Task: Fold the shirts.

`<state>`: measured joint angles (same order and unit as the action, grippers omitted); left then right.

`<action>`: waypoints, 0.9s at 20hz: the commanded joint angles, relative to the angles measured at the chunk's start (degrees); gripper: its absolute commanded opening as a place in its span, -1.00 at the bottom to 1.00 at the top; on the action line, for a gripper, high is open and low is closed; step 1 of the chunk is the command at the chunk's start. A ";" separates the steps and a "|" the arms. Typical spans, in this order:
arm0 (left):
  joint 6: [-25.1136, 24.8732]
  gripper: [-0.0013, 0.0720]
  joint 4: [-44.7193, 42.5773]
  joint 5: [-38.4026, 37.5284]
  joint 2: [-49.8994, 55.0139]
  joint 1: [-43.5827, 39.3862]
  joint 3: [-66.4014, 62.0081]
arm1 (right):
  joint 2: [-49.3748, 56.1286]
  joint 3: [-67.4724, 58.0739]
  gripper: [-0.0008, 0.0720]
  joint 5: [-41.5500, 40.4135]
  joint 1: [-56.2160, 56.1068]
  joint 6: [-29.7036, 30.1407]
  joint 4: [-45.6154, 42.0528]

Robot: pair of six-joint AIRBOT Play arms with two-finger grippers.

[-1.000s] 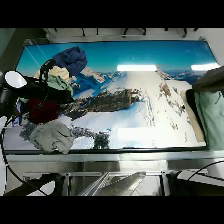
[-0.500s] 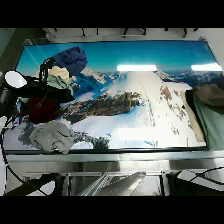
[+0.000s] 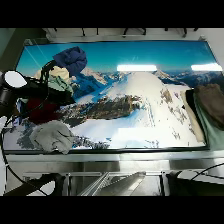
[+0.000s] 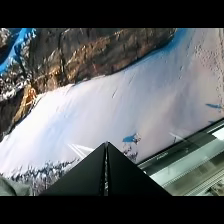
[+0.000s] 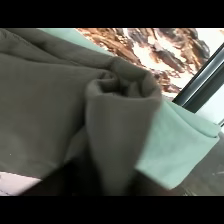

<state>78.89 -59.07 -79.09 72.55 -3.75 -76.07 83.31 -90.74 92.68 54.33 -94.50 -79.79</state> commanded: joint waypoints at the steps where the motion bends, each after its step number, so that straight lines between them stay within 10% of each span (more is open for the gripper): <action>1: 0.22 -0.90 2.21 1.64 -0.02 -0.02 -0.04 | 0.09 0.37 0.95 4.28 0.07 0.11 -0.61; 12: -5.42 -0.90 2.12 5.27 -0.02 0.44 -0.04 | -16.09 -7.10 0.95 12.83 0.68 1.38 -10.69; 18: -5.38 -0.90 2.16 5.70 -0.02 0.92 -0.02 | -18.08 -8.61 0.93 12.35 -8.90 -4.02 21.62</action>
<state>73.80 -56.93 -73.47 72.55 -2.94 -76.07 66.30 -98.72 105.21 51.27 -95.59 -72.31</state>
